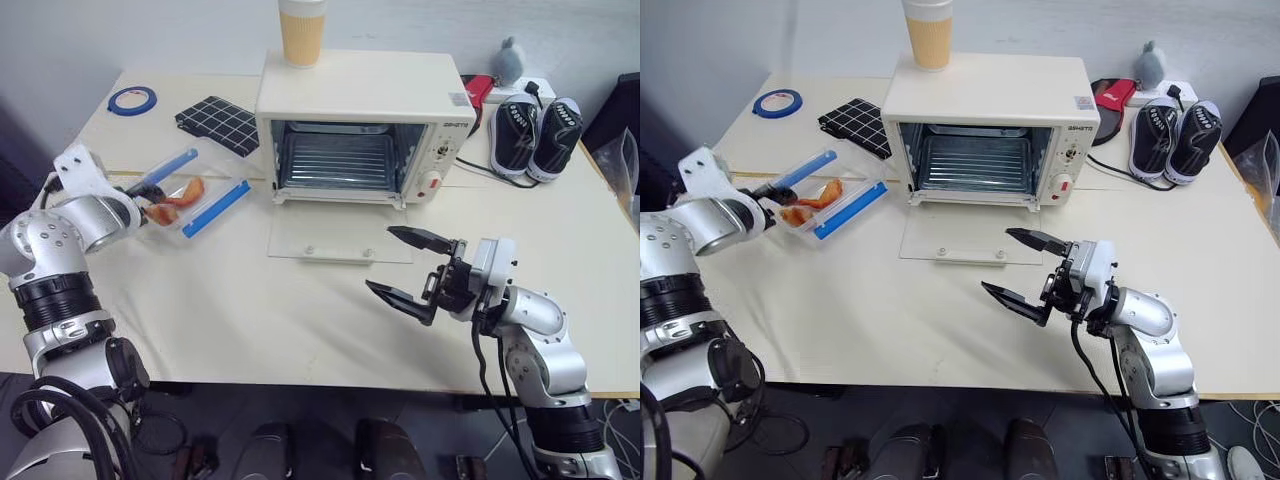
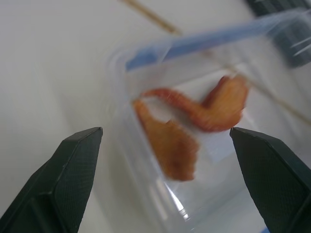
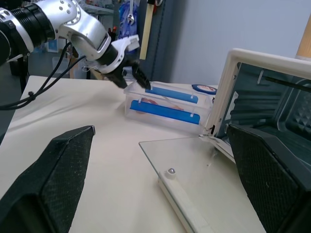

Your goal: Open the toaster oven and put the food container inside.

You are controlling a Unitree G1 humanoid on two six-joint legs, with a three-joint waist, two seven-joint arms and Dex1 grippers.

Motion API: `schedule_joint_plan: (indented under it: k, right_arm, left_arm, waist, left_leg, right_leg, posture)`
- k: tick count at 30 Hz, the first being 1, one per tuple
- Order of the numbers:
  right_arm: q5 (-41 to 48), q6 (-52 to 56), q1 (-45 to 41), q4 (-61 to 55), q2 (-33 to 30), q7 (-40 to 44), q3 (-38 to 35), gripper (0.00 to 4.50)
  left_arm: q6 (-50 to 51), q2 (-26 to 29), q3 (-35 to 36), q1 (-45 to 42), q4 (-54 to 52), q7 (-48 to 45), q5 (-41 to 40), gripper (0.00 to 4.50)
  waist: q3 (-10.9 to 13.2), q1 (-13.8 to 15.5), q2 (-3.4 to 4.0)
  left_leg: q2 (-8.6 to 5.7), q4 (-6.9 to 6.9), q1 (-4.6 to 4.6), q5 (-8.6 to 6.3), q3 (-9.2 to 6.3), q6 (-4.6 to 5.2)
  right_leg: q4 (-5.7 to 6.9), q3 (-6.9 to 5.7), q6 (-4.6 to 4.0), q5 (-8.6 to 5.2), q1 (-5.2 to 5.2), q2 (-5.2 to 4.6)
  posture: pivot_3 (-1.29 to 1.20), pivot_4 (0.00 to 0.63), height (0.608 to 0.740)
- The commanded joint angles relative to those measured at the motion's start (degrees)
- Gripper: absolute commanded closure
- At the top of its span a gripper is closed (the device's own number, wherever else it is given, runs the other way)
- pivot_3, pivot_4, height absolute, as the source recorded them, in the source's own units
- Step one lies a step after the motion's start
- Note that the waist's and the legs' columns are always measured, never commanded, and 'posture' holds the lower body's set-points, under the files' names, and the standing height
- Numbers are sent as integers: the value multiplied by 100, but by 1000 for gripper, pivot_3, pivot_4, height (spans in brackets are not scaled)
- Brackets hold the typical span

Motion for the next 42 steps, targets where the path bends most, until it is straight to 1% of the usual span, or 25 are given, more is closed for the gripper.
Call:
schedule_joint_plan:
  k: [1, 4, 7, 8, 10, 18, 19, 22, 23, 26, 29, 33, 37, 39, 42]
  right_arm:
    - [59, -90, -5, -329, 33, -129, -47, 0]
    - [86, -62, 9, -376, 20, -194, -72, 0]
    - [93, -45, -25, -345, 24, -235, -65, 0]
    - [88, -42, -51, -324, 27, -240, -49, 0]
    - [84, -24, -117, -293, 33, -248, -23, 0]
    - [91, 12, -252, -233, 29, -229, -1, 0]
    - [92, 18, -253, -234, 26, -230, 0, 0]
    - [96, 35, -239, -236, 8, -222, -7, 0]
    - [100, 46, -228, -238, 0, -221, -12, 0]
    - [102, 56, -200, -238, -16, -206, -22, 0]
    - [112, 77, -181, -235, -47, -181, -43, 0]
    - [170, 127, -113, -269, -190, -121, -172, 0]
    - [266, 221, 51, -343, -425, -168, -432, 0]
    - [259, 230, 194, -373, -546, -198, -573, 0]
    - [247, 245, 520, -489, -653, -300, -799, 0]
  left_arm:
    - [57, 49, 67, -312, 35, -79, 239, 40]
    - [57, 34, 164, -365, 23, -134, 351, 40]
    - [30, 34, 152, -372, 258, -295, 509, 40]
    - [11, 32, 119, -380, 357, -356, 583, 214]
    - [-73, 59, 13, -414, 499, -512, 741, 657]
    - [-271, 158, 85, -445, 579, -671, 1171, 3149]
    - [-341, 183, 141, -435, 553, -644, 1215, 3351]
    - [-451, 298, 310, -425, 482, -626, 1321, 4176]
    - [-496, 354, 365, -412, 432, -656, 1349, 4386]
    - [-641, 483, 547, -385, 342, -636, 1449, 4436]
    - [-391, 794, 546, -369, 235, -965, 1416, 4436]
    - [810, 1392, -27, -270, -192, -2149, 1003, 4436]
    - [1568, 1882, -625, -102, -801, -3161, 686, 4436]
    - [1907, 1881, -816, -157, -1132, -3449, 547, 4436]
    - [2459, 1440, -913, -454, -1601, -3472, 490, 4436]
  waist:
    - [2, 10, -6]
    - [2, 12, -7]
    - [2, 7, -7]
    - [2, 7, -7]
    - [2, 7, -8]
    - [1, -1, -9]
    - [1, -3, -10]
    - [1, -3, -10]
    - [2, -6, -11]
    - [2, -13, -14]
    - [3, -13, -16]
    - [6, -15, -20]
    - [6, 17, -21]
    - [7, 42, -22]
    - [7, 108, -23]
  left_leg:
    - [1, 0, -1, 0, 0, 0]
    - [1, -1, -3, 0, -3, 0]
    - [0, -1, -2, 0, -3, 0]
    - [0, -1, -2, 0, -3, 0]
    - [-1, -1, -2, 0, -2, 0]
    - [0, -1, -1, 1, -2, 0]
    - [0, -1, -1, 1, -2, 0]
    - [0, -1, -2, 1, -1, 0]
    - [1, -1, -3, 1, -1, 0]
    - [1, -1, -5, 1, -1, 0]
    - [1, -2, -5, 1, -1, 0]
    - [2, -3, -7, 1, -1, 0]
    - [10, -2, -8, 1, -5, 2]
    - [9, -2, -9, 1, -5, 4]
    - [12, -1, -9, 2, -4, 4]
  right_leg:
    - [-1, 0, 0, 0, 0, 0]
    - [-2, -2, 0, 0, -1, -2]
    - [-1, -1, 0, 0, -1, -2]
    - [-1, -2, 0, 0, -1, -2]
    - [0, -2, 0, 0, -1, -2]
    - [2, -2, 0, 0, -2, -1]
    - [2, -2, 0, 0, -2, -1]
    - [2, -2, 0, 0, -2, -1]
    - [2, -2, 0, 0, -3, -1]
    - [1, -2, 0, 0, -6, -1]
    - [2, -2, 0, 0, -8, -1]
    - [3, -2, 0, 0, -9, -2]
    - [6, 0, 0, 0, -9, -8]
    - [3, 1, 0, 0, -7, -9]
    - [4, 2, 0, 0, -7, -9]
  posture:
    - [0, 150, 740]
    - [0, 150, 740]
    - [0, 150, 740]
    - [0, 150, 740]
    - [0, 150, 740]
    - [0, 150, 740]
    - [0, 150, 740]
    - [0, 150, 740]
    - [0, 150, 740]
    - [0, 150, 740]
    - [0, 150, 740]
    - [0, 150, 740]
    - [0, 150, 740]
    - [0, 150, 740]
    - [0, 150, 740]
